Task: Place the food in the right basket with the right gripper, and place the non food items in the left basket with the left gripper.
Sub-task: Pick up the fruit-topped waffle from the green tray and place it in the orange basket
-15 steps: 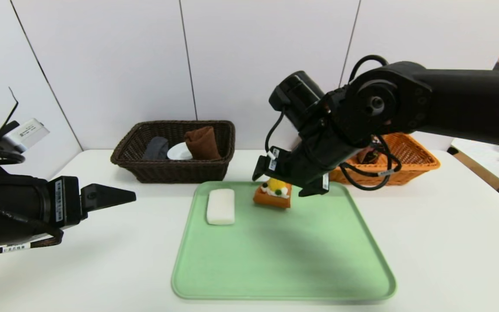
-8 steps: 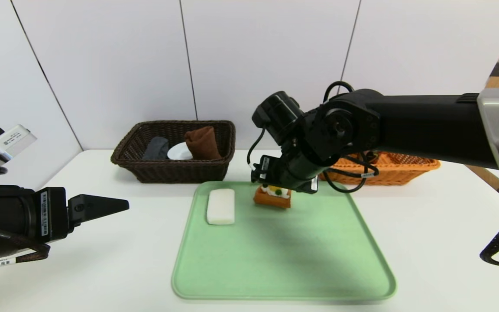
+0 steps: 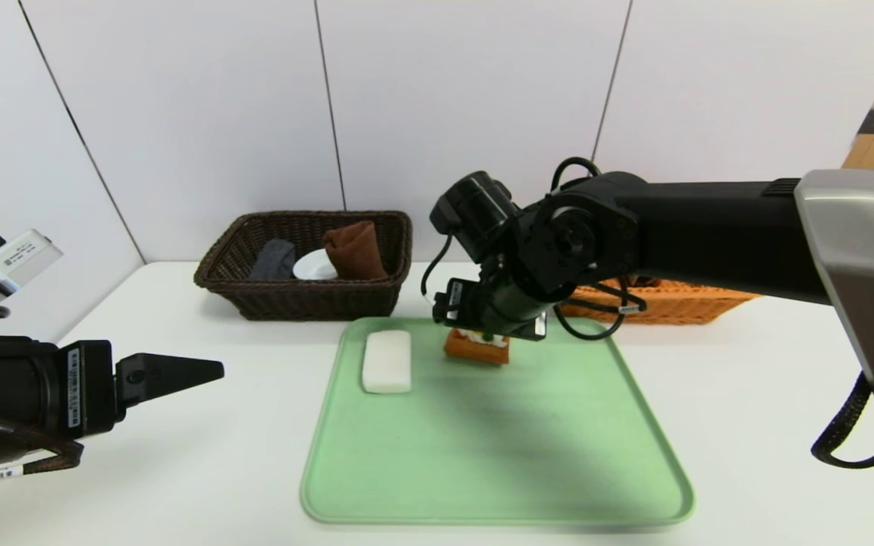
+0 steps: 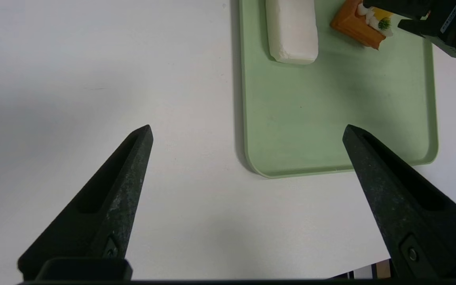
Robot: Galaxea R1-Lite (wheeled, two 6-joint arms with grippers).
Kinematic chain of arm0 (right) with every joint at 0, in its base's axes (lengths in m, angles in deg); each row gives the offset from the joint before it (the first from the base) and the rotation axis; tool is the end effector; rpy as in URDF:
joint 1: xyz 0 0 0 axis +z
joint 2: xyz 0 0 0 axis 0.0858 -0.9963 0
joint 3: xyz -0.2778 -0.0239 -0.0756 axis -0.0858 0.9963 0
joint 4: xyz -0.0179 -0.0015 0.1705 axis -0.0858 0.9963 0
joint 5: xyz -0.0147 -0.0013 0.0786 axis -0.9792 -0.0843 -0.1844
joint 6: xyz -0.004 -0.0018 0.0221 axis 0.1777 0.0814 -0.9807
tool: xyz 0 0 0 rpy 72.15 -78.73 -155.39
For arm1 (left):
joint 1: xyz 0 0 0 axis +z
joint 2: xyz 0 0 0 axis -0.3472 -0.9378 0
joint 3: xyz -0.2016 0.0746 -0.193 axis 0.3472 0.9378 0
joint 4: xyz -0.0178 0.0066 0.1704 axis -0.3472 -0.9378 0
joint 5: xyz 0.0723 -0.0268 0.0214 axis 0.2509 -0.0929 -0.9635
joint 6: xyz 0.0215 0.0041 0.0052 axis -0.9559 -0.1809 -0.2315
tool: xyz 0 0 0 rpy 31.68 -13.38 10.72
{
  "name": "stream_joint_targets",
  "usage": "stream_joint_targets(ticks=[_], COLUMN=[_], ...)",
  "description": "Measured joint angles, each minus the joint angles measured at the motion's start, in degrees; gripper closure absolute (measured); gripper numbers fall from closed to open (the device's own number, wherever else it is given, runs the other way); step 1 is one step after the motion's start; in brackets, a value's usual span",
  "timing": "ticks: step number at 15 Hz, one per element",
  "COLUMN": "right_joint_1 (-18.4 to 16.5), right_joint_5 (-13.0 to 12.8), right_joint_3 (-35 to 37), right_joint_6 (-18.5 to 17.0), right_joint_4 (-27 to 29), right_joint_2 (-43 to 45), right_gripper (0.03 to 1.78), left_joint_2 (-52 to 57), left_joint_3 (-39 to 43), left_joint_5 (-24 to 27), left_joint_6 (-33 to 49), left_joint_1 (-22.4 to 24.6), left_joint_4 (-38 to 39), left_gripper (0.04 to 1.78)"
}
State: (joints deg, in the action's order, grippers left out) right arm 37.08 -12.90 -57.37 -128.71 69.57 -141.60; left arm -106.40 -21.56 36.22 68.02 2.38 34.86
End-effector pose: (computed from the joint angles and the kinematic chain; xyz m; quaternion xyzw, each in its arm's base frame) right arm 0.3017 0.2631 0.1862 0.0939 0.4337 0.0501 0.8947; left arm 0.1210 -0.0417 0.2370 -0.1997 0.3345 -0.1207 0.9131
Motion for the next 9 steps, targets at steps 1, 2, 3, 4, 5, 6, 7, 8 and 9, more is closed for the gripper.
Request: stream_joint_targets(ticks=[1, 2, 3, 4, 5, 6, 7, 8, 9], right_joint_1=[-0.02, -0.07, -0.13, -0.13, -0.1, -0.22, -0.29, -0.35, -0.49], right_joint_5=[-0.44, -1.01, -1.37, -1.62, -2.41, -3.27, -3.47, -3.57, -3.58], right_joint_3=[0.0, 0.02, 0.02, 0.02, 0.02, 0.02, 0.02, 0.02, 0.02], right_joint_6=[0.4, 0.84, 1.12, 1.26, 1.34, 1.76, 2.15, 2.36, 2.54], right_joint_4=[-0.21, -0.34, -0.84, -1.16, -1.3, -1.3, -1.38, -1.39, -1.38], right_joint_2=[-0.26, -0.61, -1.05, -1.46, -1.83, -2.23, -2.46, -2.66, -2.84], right_gripper=[0.12, 0.12, 0.12, 0.12, 0.12, 0.12, 0.12, 0.12, 0.12], left_joint_2=[0.02, 0.05, 0.11, 0.22, 0.32, 0.4, 0.46, 0.51, 0.57], left_joint_3=[0.02, 0.13, 0.46, 0.78, 0.99, 1.07, 1.11, 1.18, 1.21], left_joint_5=[0.05, 0.07, 0.07, 0.1, 0.1, 0.07, 0.1, 0.46, 1.65], left_joint_6=[-0.02, -0.04, -0.04, -0.04, -0.04, -0.06, -0.11, -0.11, -0.06], left_joint_1=[0.02, 0.0, -0.01, -0.09, -0.2, -0.23, -0.23, -0.23, -0.26], left_joint_4=[-0.01, 0.0, 0.0, 0.0, 0.0, 0.02, 0.07, 0.07, 0.02], left_gripper=[0.13, 0.13, 0.13, 0.13, 0.13, 0.13, 0.13, 0.13, 0.13])
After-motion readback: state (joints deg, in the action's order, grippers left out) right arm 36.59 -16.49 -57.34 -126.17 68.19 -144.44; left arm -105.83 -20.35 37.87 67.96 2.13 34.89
